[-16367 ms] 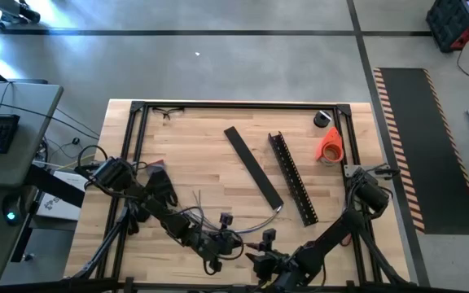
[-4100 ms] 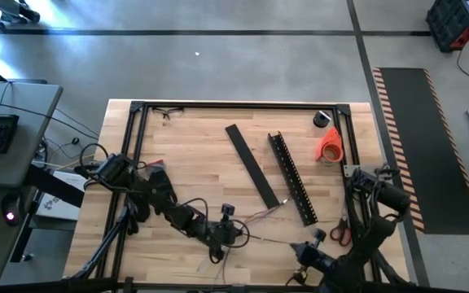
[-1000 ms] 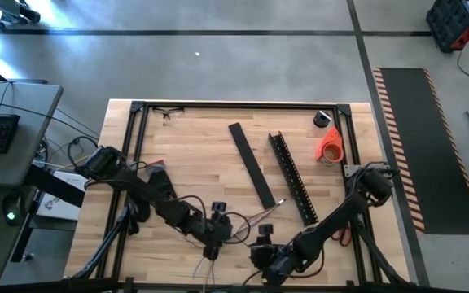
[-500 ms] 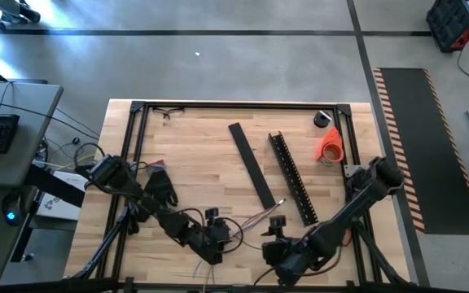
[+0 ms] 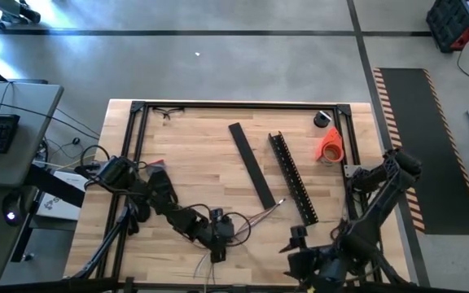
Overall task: Ziptie cables
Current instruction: Put the zip tied cables into the black cable duct
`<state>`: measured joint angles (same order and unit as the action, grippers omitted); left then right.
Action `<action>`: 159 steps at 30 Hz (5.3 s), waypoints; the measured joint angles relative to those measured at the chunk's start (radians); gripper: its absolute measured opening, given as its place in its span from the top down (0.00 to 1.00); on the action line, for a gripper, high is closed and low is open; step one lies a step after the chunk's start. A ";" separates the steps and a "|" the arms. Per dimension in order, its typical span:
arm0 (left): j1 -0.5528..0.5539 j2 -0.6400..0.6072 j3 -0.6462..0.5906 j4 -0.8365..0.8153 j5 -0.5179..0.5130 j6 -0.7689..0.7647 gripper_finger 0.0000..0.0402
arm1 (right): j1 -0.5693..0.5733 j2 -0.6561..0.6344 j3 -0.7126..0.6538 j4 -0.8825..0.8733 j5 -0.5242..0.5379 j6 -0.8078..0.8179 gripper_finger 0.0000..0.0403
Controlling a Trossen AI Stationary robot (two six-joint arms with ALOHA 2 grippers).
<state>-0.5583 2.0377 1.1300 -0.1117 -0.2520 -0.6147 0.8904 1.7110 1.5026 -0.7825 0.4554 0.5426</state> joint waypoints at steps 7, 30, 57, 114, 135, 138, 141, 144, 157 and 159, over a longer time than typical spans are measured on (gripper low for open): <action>-0.041 -0.039 0.072 -0.273 0.025 0.107 0.98 | -0.050 0.002 -0.234 0.248 -0.063 -0.034 0.37; -0.145 -0.093 0.191 -0.561 -0.038 0.171 1.00 | -0.257 0.138 -0.576 0.593 -0.050 -0.023 0.58; 0.082 -0.103 -0.038 -0.163 0.120 0.362 0.69 | 0.042 0.115 -0.181 -0.145 0.047 0.506 1.00; 0.827 -0.097 0.311 0.036 0.180 1.511 1.00 | 0.101 0.153 -0.020 -0.732 -0.060 1.065 1.00; 0.934 0.483 0.980 -0.222 0.152 1.903 1.00 | 0.023 0.023 -0.249 -0.462 -0.178 1.110 1.00; 0.937 0.495 0.981 -0.221 0.113 1.959 1.00 | 0.026 0.022 -0.249 -0.487 -0.178 1.114 1.00; 0.939 0.503 0.982 -0.233 0.072 1.968 1.00 | 0.027 0.022 -0.249 -0.510 -0.176 1.114 1.00; 0.944 0.503 0.981 -0.232 0.030 1.934 1.00 | 0.026 0.022 -0.249 -0.508 -0.155 1.093 1.00; 0.950 0.431 0.986 -0.327 0.003 1.804 1.00 | 0.049 0.022 -0.348 -0.442 -0.200 1.125 1.00; 0.944 0.428 0.986 -0.373 0.044 1.761 1.00 | 0.051 0.022 -0.348 -0.466 -0.201 1.146 1.00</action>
<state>0.3862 2.4657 2.1162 -0.4852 -0.2076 1.1463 0.9412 1.7332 1.1543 -1.2481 0.2549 1.6890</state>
